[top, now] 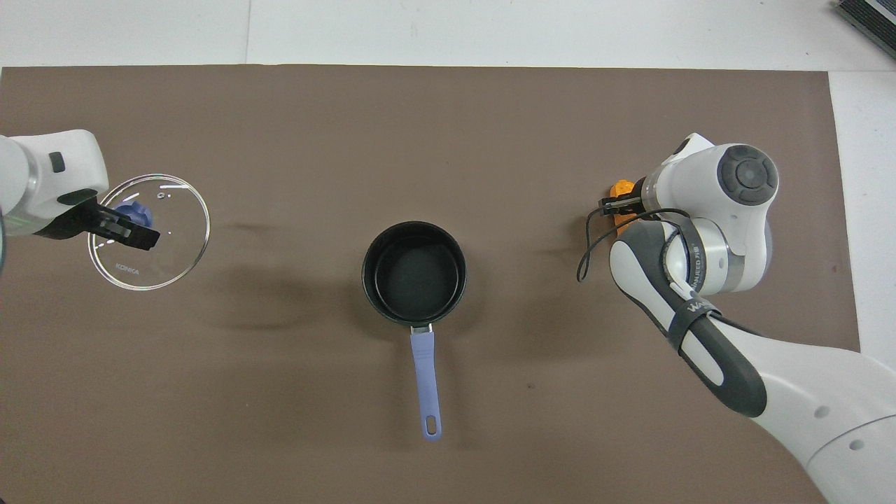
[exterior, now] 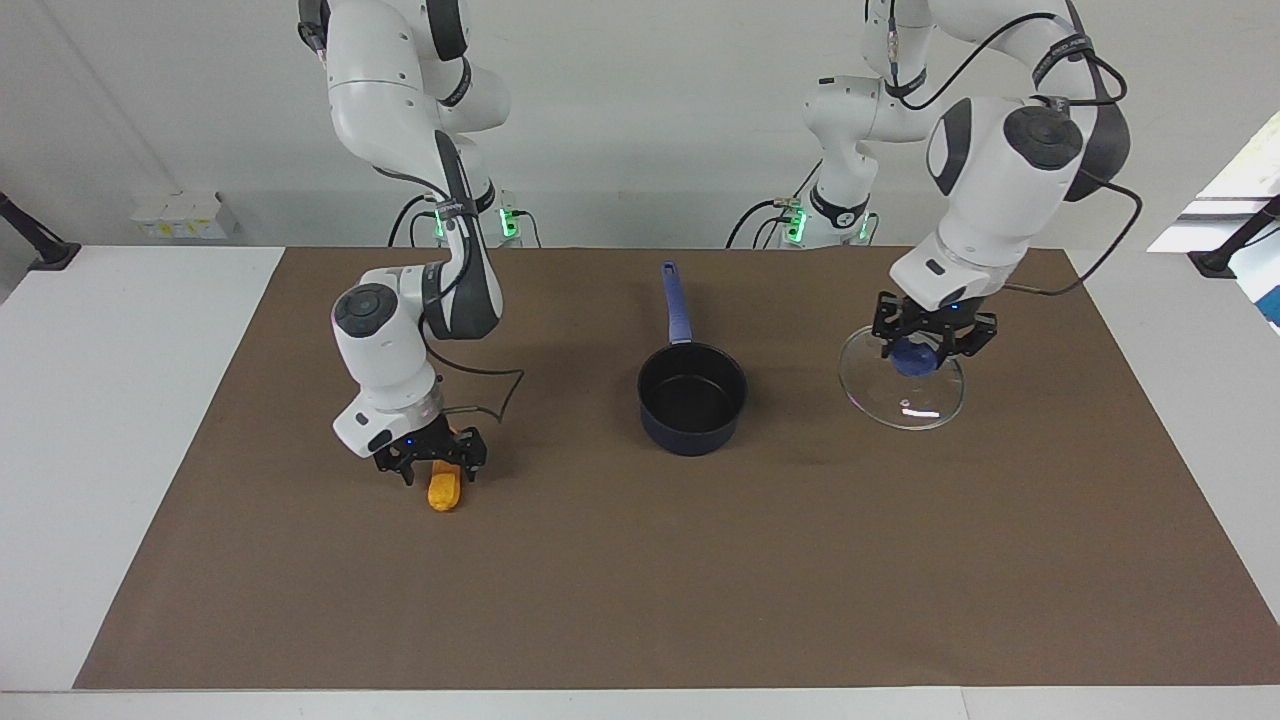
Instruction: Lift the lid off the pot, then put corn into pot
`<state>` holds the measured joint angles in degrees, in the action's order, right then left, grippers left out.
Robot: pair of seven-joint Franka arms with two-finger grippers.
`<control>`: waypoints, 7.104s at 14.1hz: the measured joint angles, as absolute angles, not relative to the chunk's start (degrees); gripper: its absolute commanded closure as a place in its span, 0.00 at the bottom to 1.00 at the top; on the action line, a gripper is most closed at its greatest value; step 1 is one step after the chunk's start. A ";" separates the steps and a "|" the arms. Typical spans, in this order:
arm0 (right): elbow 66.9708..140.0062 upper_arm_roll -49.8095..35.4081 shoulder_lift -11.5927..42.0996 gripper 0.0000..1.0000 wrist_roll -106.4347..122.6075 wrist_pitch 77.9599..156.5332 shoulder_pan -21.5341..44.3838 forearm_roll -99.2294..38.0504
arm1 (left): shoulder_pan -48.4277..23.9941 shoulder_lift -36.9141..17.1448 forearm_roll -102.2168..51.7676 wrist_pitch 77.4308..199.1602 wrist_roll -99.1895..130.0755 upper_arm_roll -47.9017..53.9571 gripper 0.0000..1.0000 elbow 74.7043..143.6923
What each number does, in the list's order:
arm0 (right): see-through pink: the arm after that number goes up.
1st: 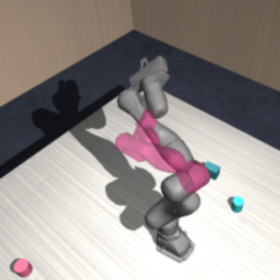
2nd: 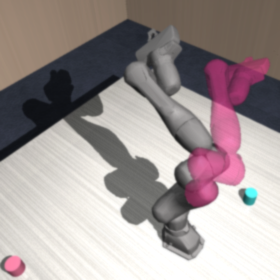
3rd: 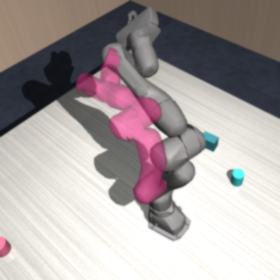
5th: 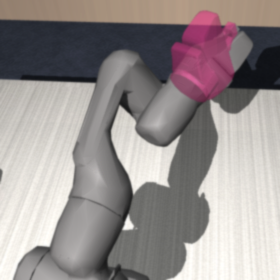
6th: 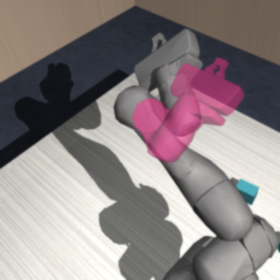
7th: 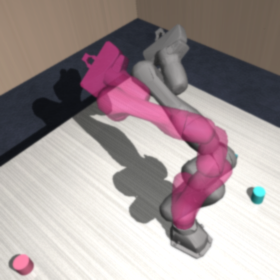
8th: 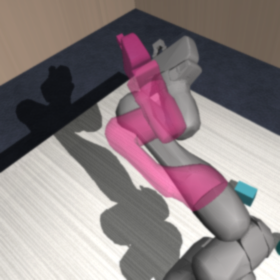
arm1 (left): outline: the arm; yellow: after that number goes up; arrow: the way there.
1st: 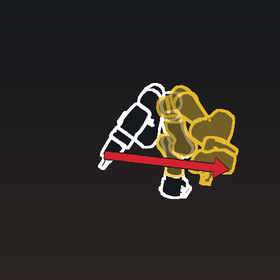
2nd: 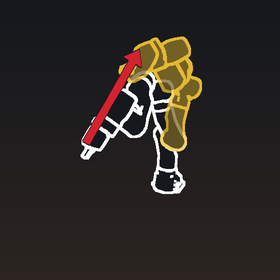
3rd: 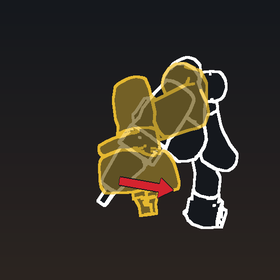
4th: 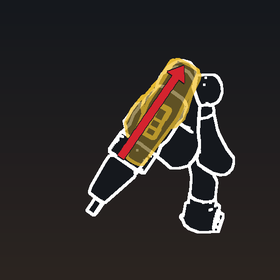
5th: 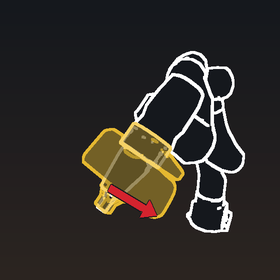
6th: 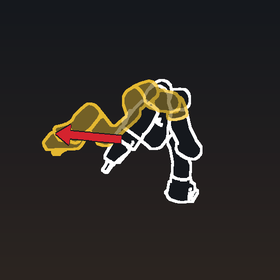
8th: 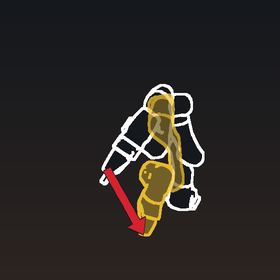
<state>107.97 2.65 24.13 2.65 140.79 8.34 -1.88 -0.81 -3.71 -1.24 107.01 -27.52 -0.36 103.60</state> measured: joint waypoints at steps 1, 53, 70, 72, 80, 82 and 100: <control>107.97 2.65 24.10 1.00 2.66 140.79 8.34 -1.88 | 0.59 -3.51 -1.25 107.37 -29.39 -0.36 1.00 104.41; 94.40 0.07 27.07 1.00 -28.17 131.19 36.90 -2.22 | -0.38 1.59 -2.20 89.50 -4.22 1.44 0.00 92.96; 94.33 -0.07 28.06 0.31 -27.62 132.01 37.95 -2.18 | -0.38 1.58 -2.20 89.19 -4.16 1.44 0.00 93.01; 94.25 -0.04 27.10 0.28 -27.64 132.00 37.95 -2.18 | -0.38 1.58 -2.20 89.18 -4.14 1.40 0.00 93.01; 93.97 1.50 13.09 0.00 -27.87 118.08 28.66 -2.21 | -0.30 1.58 -2.20 89.34 -3.96 1.17 0.00 92.97; 94.05 1.55 10.02 0.00 -27.76 115.90 24.90 -2.21 | -0.32 1.58 -2.20 89.34 -3.96 1.23 0.00 92.97; 86.04 5.41 -0.20 0.00 -16.49 89.83 3.50 -1.34 | -0.22 1.58 -2.20 89.10 -3.95 0.71 0.00 92.98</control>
<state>86.04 5.41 -0.20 -16.49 89.83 3.50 -1.34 -0.22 1.58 -2.20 89.10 -3.95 0.71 92.98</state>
